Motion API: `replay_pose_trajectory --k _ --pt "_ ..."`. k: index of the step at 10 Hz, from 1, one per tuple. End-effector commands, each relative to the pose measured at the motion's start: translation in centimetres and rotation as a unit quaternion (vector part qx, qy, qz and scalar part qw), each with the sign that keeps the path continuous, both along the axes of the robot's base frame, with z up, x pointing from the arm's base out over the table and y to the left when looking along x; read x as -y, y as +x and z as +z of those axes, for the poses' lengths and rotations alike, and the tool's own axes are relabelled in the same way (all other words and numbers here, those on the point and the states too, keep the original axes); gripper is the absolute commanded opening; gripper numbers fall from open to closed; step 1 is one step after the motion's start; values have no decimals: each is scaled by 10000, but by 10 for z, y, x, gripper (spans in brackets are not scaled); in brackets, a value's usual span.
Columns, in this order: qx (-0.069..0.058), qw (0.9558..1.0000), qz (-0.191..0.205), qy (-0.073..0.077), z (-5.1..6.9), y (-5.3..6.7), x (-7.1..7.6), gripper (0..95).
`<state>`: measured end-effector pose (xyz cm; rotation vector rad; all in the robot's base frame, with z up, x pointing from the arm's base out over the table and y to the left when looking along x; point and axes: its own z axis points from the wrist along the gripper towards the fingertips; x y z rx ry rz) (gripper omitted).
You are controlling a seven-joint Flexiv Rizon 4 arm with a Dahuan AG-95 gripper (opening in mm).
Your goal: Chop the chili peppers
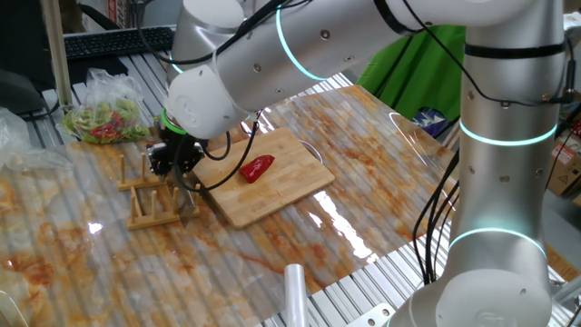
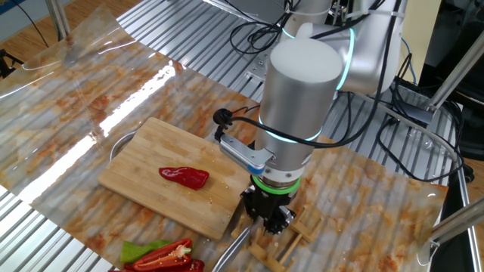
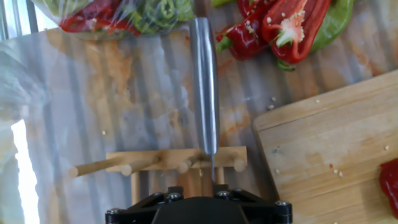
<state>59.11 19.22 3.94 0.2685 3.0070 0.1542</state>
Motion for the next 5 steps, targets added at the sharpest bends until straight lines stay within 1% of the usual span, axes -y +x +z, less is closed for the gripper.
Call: replay_pose_trajectory --k 1,5 --pt "-20 10000 11 13 1 1 0 190" --pt "-23 10000 16 12 2 5 -1 190"
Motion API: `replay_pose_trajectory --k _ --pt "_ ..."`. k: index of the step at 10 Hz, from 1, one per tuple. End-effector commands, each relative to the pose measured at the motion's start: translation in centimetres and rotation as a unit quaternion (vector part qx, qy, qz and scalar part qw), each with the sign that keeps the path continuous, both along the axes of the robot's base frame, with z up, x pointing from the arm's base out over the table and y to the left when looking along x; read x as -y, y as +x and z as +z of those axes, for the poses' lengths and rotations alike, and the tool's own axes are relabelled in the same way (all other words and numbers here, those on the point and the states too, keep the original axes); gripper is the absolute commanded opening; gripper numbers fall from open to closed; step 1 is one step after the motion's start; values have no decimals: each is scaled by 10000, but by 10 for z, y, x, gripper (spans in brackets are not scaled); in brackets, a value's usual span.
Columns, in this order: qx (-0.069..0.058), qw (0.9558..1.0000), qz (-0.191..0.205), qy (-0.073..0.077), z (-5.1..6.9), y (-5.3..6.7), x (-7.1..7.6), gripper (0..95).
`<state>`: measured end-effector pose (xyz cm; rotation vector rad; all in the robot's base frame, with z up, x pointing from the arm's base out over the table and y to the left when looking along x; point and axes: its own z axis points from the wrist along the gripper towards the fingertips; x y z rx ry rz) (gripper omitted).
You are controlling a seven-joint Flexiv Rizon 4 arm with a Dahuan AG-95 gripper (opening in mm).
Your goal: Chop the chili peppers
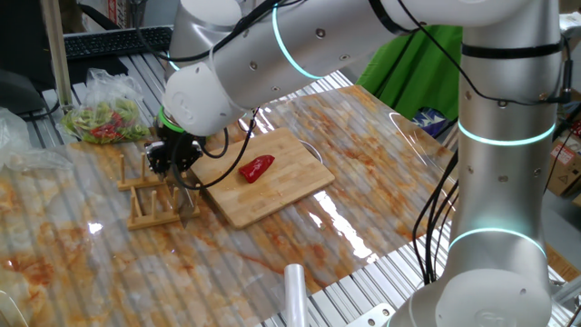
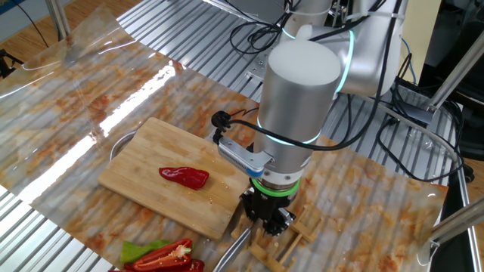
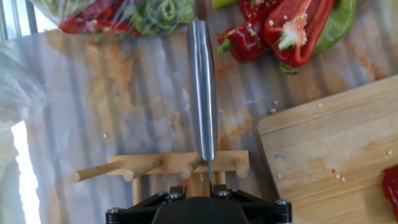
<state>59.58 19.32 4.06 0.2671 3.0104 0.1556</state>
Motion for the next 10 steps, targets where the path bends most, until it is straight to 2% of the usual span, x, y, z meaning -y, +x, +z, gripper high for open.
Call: replay_pose_trajectory --k 1,2,10 --pt "-9 10000 47 5 1 0 0 190" --pt "-11 10000 67 17 1 0 0 0" --pt "38 10000 57 -45 -1 0 0 0"
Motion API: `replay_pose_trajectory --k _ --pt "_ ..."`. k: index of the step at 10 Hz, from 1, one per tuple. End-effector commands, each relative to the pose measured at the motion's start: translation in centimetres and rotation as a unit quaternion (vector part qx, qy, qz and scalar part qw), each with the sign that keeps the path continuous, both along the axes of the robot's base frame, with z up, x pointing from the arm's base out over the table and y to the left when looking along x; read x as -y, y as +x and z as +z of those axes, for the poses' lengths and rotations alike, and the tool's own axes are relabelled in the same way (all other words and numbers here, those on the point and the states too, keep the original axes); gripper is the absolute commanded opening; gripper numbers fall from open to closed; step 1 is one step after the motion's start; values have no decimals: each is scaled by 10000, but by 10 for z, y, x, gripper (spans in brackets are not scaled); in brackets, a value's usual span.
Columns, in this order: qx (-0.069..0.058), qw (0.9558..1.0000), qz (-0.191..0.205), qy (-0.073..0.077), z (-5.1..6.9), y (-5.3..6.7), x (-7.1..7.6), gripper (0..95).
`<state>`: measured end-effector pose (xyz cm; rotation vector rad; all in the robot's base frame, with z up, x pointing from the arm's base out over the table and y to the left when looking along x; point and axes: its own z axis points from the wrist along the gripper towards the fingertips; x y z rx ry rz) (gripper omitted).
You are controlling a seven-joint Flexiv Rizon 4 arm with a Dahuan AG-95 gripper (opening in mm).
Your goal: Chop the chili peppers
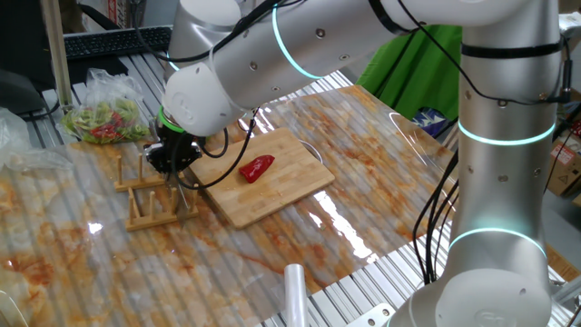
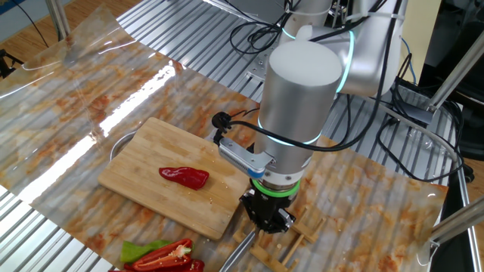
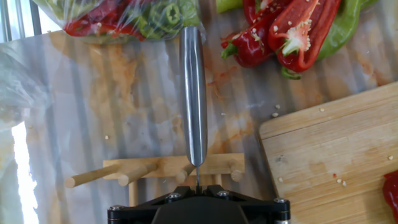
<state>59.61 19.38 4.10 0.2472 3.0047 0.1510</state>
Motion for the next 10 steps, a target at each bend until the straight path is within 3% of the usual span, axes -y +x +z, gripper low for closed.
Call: replay_pose_trajectory --k 1,7,10 --pt "-23 10000 -14 -22 -1 0 0 0" --pt "-37 10000 -11 -22 -3 0 0 0" --pt "4 10000 -14 -14 -10 1 1 0"
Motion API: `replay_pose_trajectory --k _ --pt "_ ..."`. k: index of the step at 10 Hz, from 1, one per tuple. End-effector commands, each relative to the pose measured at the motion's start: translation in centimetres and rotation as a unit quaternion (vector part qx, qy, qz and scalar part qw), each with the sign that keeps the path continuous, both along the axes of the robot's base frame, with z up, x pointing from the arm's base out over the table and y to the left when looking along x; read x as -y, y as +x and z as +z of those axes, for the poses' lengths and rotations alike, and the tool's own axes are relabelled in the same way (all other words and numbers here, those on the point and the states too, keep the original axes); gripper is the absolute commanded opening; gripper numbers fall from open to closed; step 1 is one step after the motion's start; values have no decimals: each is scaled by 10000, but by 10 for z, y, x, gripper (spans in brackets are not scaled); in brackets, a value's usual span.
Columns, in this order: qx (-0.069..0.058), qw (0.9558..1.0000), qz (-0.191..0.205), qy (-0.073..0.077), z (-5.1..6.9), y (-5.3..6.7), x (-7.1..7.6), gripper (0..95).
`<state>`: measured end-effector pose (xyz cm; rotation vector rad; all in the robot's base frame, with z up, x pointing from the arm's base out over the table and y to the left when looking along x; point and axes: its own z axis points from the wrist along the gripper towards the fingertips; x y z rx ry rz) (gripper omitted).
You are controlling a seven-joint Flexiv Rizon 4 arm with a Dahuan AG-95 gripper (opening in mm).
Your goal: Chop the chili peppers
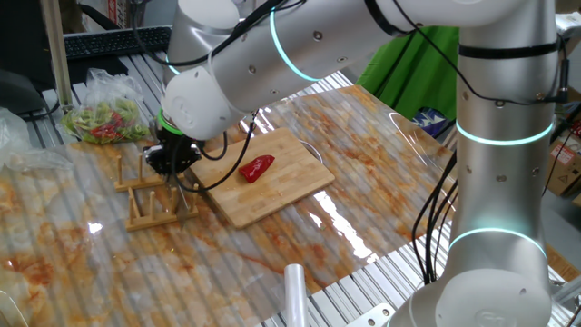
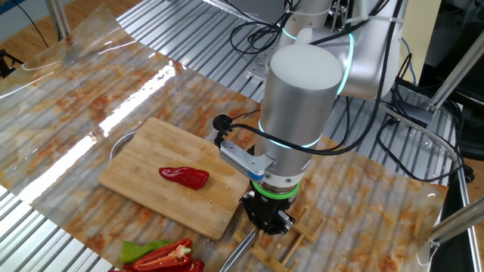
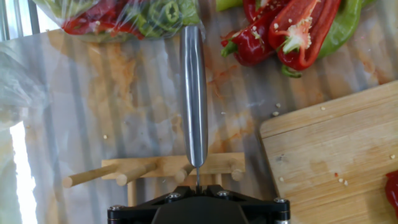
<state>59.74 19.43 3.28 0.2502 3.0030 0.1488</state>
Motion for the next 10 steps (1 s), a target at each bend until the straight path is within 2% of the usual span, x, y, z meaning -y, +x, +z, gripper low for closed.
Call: replay_pose_trajectory --k 1,2,4,6,7,10 --pt "-71 10000 -15 -10 0 -2 -1 0" --pt "-40 10000 -16 5 1 -2 -2 0" --pt "-36 10000 8 -82 -4 -1 -1 0" --pt "-113 9999 -22 -100 3 -3 -4 0" --pt "-112 9999 -68 -81 11 -3 -7 0" --pt "-101 9998 -146 -120 17 -4 -9 0"
